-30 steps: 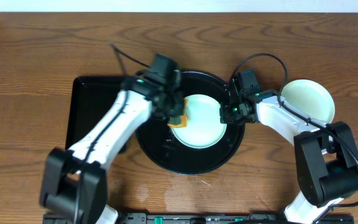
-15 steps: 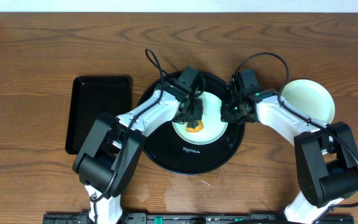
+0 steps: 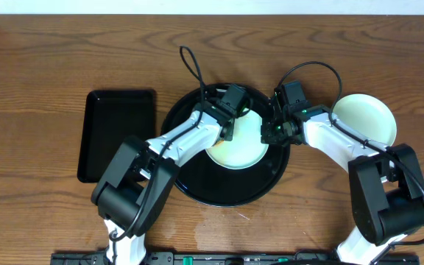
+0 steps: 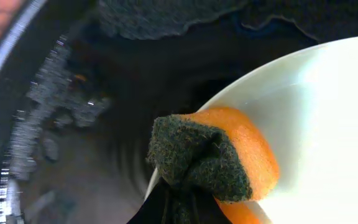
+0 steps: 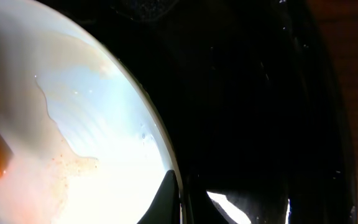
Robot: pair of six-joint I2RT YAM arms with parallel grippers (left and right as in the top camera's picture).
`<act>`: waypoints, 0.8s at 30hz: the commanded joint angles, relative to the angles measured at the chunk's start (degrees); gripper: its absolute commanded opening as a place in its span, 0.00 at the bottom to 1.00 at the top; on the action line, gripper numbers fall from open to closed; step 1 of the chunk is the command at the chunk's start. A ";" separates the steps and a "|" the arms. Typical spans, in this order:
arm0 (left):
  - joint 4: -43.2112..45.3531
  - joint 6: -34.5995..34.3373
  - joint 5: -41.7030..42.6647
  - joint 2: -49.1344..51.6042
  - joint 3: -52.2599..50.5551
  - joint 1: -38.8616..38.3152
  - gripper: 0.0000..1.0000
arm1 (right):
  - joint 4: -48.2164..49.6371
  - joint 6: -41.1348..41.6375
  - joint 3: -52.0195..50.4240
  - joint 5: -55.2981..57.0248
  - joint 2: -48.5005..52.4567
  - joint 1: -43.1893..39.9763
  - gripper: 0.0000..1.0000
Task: Clean dirty plates on tray and stack at the side
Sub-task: 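Scrub the green plate with the sponge in the left gripper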
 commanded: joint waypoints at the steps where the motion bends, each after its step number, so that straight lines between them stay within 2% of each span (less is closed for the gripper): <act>1: -1.40 0.85 -17.07 0.28 0.94 2.12 0.08 | -2.29 0.87 -1.88 10.40 2.69 -0.90 0.01; 7: -2.27 0.85 -21.88 -3.74 1.77 2.27 0.08 | -2.47 0.85 -1.88 10.40 2.69 -0.90 0.01; 11: -5.20 -0.50 -21.38 -8.57 1.77 4.44 0.08 | -2.47 0.83 -1.88 10.40 2.69 -0.90 0.01; 13: -7.91 -0.87 -18.32 -11.89 1.77 6.23 0.08 | -2.43 0.83 -1.88 10.40 2.69 -0.90 0.01; 17: -15.28 -1.03 -6.47 -19.41 1.77 11.74 0.08 | -2.45 0.76 -1.88 10.40 2.69 -0.90 0.01; 24: -23.58 -1.05 1.95 -25.07 -0.04 27.45 0.08 | -2.45 -1.88 -1.88 10.32 2.67 -0.90 0.01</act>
